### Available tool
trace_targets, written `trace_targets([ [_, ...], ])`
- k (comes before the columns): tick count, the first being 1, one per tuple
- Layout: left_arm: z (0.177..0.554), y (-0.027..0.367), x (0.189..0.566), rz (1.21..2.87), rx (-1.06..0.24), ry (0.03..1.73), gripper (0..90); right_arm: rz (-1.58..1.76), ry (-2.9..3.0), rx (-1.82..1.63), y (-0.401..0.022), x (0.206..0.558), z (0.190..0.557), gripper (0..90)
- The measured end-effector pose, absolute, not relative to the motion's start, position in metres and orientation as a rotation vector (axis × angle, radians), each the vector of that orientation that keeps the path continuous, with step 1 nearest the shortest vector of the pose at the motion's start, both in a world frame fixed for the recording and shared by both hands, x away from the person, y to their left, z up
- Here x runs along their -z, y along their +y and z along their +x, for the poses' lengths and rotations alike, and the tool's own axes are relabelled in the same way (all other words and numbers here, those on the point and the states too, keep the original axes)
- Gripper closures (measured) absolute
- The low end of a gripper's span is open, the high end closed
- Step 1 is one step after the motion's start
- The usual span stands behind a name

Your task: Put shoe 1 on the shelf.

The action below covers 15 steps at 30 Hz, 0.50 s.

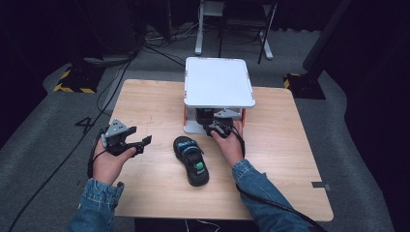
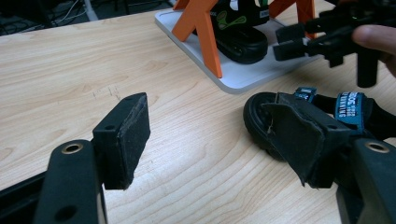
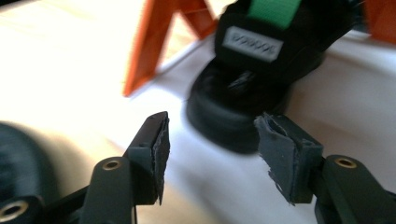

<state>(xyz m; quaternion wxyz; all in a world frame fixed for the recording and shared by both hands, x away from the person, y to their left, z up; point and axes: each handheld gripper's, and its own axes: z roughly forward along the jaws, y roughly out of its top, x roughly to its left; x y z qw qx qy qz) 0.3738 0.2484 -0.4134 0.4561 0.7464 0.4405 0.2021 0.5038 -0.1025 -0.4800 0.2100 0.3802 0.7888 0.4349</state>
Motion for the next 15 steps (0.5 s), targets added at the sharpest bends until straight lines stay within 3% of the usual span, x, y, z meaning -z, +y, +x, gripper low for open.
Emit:
trace_targets([
  [15, 0.370, 0.252, 0.408, 1.877, -0.479, 1.063, 28.6, 0.954, 2.341, -1.352, -0.145, 0.426, 0.424, 36.4],
])
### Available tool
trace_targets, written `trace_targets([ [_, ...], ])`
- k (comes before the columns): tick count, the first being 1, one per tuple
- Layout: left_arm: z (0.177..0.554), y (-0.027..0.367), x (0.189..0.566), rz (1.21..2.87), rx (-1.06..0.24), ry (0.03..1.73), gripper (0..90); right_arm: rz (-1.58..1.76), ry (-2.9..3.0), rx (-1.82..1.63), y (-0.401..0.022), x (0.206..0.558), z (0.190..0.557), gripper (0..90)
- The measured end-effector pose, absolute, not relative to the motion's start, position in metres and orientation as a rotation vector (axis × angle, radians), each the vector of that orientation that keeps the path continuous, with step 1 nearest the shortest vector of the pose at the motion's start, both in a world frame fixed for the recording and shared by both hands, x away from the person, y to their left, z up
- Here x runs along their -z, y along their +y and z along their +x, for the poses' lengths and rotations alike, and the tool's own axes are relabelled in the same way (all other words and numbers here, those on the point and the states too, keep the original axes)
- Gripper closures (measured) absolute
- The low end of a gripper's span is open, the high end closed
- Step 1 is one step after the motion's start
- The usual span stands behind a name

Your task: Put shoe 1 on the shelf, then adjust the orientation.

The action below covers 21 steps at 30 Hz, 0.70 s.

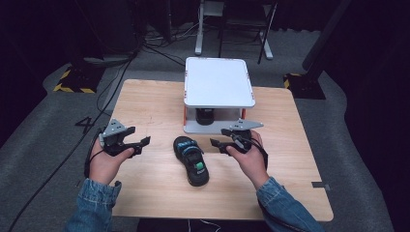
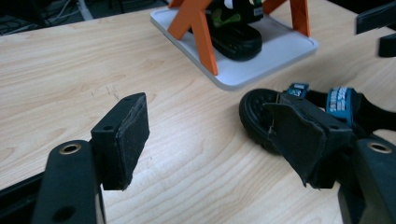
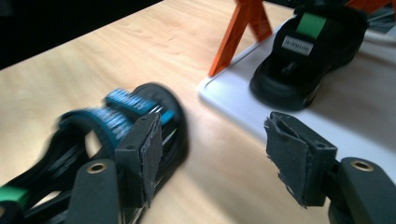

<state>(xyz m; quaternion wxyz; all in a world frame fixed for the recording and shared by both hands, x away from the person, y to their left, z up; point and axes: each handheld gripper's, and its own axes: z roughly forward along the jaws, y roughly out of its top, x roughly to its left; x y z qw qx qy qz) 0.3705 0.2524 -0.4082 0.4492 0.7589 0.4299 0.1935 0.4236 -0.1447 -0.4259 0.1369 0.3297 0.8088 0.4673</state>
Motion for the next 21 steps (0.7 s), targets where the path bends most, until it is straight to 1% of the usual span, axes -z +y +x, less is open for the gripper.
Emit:
trace_targets([
  [3, 0.369, 0.254, 0.408, 1.886, -0.483, 1.068, 28.5, 0.961, 2.353, -1.366, -0.151, 0.423, 0.414, 36.2],
  [4, 0.368, 0.254, 0.408, 1.884, -0.479, 1.070, 28.5, 0.966, 2.367, -1.369, -0.156, 0.422, 0.406, 34.3],
  [9, 0.369, 0.255, 0.408, 1.896, -0.469, 1.065, 28.5, 0.955, 2.372, -1.420, -0.162, 0.422, 0.388, 32.1],
  [16, 0.368, 0.256, 0.408, 1.895, -0.471, 1.063, 28.5, 0.817, 2.472, -1.388, -0.159, 0.424, 0.368, 33.0],
  [20, 0.369, 0.255, 0.409, 1.908, -0.459, 1.060, 28.5, 0.795, 2.564, -1.407, -0.147, 0.433, 0.363, 21.7],
  [21, 0.369, 0.255, 0.410, 1.910, -0.458, 1.060, 28.5, 0.786, 2.575, -1.404, -0.144, 0.435, 0.362, 20.4],
])
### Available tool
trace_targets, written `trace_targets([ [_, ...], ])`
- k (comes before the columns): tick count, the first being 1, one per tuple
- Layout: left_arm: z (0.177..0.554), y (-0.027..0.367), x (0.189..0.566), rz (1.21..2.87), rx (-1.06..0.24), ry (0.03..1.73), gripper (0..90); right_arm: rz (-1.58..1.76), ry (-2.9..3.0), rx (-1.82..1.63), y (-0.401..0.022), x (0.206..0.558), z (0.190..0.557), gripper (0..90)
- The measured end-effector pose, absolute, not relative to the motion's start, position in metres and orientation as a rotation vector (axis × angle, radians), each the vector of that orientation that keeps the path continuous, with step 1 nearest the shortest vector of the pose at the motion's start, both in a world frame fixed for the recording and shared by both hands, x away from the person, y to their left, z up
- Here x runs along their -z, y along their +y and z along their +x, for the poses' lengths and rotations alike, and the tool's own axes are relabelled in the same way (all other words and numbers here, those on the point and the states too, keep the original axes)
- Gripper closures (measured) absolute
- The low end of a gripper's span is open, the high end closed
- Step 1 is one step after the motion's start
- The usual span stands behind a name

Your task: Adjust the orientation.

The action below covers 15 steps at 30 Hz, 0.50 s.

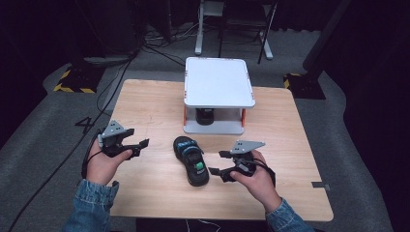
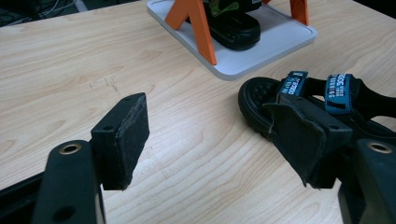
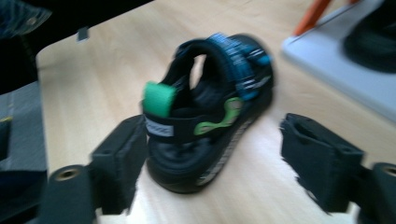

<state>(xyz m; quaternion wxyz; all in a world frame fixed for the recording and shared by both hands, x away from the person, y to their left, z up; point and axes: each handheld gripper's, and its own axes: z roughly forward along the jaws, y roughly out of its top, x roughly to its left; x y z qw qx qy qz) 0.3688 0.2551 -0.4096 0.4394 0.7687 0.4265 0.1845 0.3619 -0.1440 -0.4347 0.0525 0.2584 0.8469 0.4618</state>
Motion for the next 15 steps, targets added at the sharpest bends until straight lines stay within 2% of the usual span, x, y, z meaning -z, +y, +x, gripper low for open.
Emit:
trace_targets([
  [3, 0.369, 0.254, 0.411, 1.915, -0.452, 1.058, 28.5, 0.737, 2.618, -1.401, -0.131, 0.440, 0.360, 15.5],
  [11, 0.370, 0.253, 0.412, 1.924, -0.453, 1.055, 28.5, 0.771, 2.659, -1.350, -0.106, 0.461, 0.365, 16.0],
  [13, 0.369, 0.253, 0.412, 1.920, -0.453, 1.059, 28.5, 0.783, 2.667, -1.343, -0.103, 0.465, 0.366, 19.8],
  [15, 0.368, 0.254, 0.413, 1.920, -0.453, 1.060, 28.5, 0.790, 2.661, -1.357, -0.102, 0.468, 0.367, 30.8],
])
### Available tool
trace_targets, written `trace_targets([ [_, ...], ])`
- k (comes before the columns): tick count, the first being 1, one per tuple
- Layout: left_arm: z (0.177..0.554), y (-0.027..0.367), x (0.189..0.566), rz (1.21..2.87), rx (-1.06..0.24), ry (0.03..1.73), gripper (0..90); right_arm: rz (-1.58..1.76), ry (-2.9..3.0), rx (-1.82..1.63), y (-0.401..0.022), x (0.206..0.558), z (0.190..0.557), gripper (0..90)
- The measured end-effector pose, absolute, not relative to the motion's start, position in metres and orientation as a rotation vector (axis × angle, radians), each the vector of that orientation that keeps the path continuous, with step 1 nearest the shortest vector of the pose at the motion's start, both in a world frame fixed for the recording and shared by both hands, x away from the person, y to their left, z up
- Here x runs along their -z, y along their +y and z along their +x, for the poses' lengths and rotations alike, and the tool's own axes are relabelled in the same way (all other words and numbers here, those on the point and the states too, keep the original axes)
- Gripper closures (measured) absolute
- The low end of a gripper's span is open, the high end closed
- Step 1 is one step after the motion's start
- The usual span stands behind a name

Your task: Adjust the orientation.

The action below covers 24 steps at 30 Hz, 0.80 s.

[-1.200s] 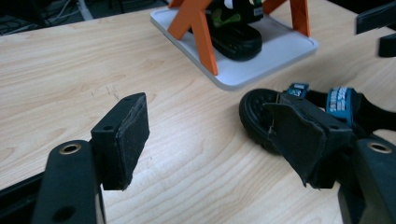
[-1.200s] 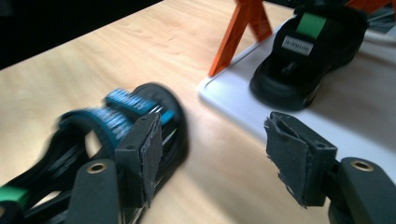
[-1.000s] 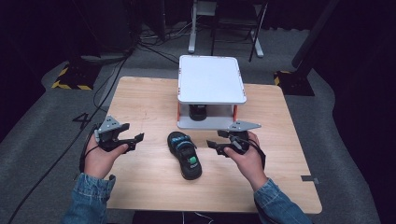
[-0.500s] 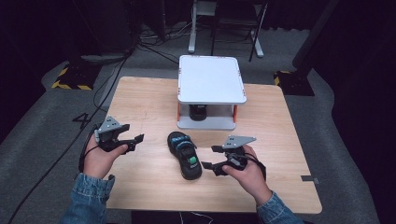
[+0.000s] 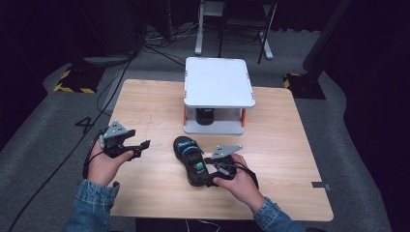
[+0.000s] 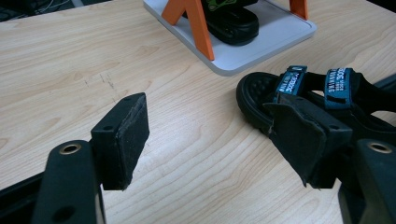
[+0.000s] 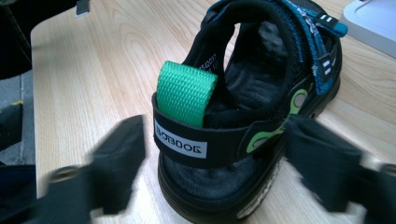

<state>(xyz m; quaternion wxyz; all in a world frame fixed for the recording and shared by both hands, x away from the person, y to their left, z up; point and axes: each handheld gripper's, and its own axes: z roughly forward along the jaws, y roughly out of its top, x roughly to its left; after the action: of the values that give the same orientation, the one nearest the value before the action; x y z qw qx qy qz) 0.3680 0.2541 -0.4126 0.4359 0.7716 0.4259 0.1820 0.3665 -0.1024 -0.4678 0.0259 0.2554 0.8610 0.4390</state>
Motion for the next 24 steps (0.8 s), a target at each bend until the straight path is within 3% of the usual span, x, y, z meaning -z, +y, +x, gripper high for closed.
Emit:
trace_targets([
  [2, 0.366, 0.256, 0.413, 1.924, -0.457, 1.065, 28.5, 0.798, 2.677, -1.362, -0.103, 0.468, 0.369, 34.4],
  [6, 0.362, 0.259, 0.414, 1.917, -0.463, 1.079, 28.5, 0.775, 2.707, -1.365, -0.108, 0.465, 0.374, 61.5],
  [9, 0.359, 0.261, 0.414, 1.911, -0.468, 1.085, 28.6, 0.766, 2.707, -1.338, -0.108, 0.465, 0.376, 72.9],
  [24, 0.358, 0.266, 0.416, 1.891, -0.477, 1.111, 28.8, 0.637, 2.633, -1.358, -0.107, 0.446, 0.376, 79.5],
])
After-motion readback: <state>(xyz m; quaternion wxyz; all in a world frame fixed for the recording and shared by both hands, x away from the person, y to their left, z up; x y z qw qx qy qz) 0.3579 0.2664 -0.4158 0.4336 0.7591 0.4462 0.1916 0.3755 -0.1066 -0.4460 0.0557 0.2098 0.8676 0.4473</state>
